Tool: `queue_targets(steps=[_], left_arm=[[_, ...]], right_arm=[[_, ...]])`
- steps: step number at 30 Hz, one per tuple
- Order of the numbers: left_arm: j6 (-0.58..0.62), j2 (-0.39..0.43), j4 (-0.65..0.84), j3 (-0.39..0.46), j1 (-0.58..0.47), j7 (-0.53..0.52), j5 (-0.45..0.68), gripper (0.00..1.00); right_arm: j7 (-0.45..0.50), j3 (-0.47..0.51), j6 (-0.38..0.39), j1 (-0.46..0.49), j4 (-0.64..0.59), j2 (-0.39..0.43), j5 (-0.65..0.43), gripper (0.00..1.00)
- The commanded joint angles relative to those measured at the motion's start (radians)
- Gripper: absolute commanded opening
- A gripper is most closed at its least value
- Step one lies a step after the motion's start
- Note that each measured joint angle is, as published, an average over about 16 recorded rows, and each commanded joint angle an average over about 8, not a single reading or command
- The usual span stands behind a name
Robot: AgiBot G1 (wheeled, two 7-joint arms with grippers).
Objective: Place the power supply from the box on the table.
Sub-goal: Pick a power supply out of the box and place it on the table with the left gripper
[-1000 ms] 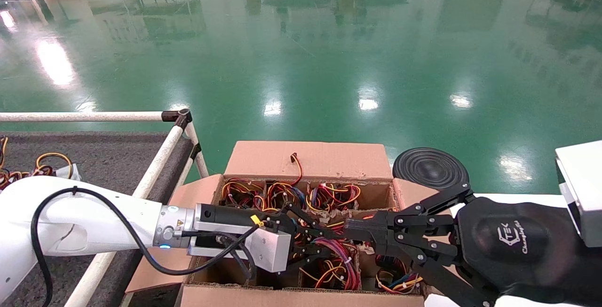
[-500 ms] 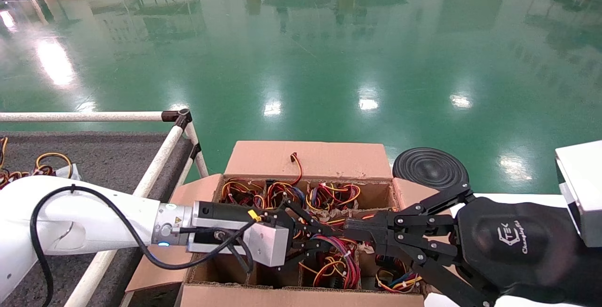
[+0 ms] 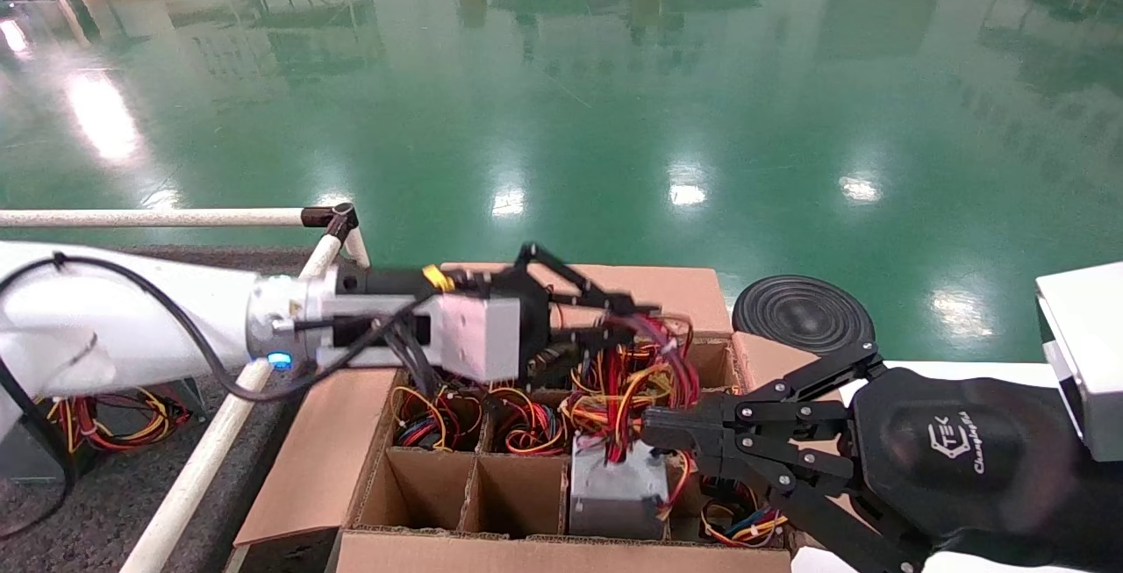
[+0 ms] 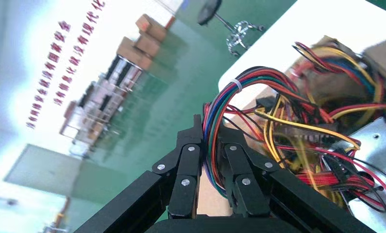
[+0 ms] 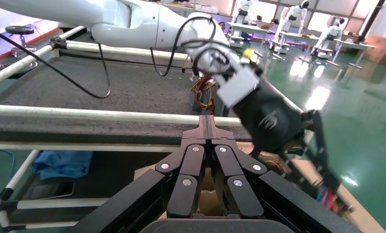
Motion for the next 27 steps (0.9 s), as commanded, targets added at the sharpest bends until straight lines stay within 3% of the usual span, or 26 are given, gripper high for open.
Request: queue_targets(steps=[1,16,27], left_arm=[[0.004,-0.002,-0.007,-0.008,-0.015,-0.001,-0.006,0.00],[-0.002,-0.023,-0.016,-0.078,-0.103,0.002,-0.050,0.00],[-0.139,-0.023,0.075,-0.124,-0.235,-0.023,0.000,0.00]], right_arm=[[0.000,0.000,0.000,0.000,0.000,0.000,0.000,0.00],[0.000,0.000,0.000,0.000,0.000,0.000,0.000,0.00],[0.000,0.000,0.000,0.000,0.000,0.000,0.000,0.00]])
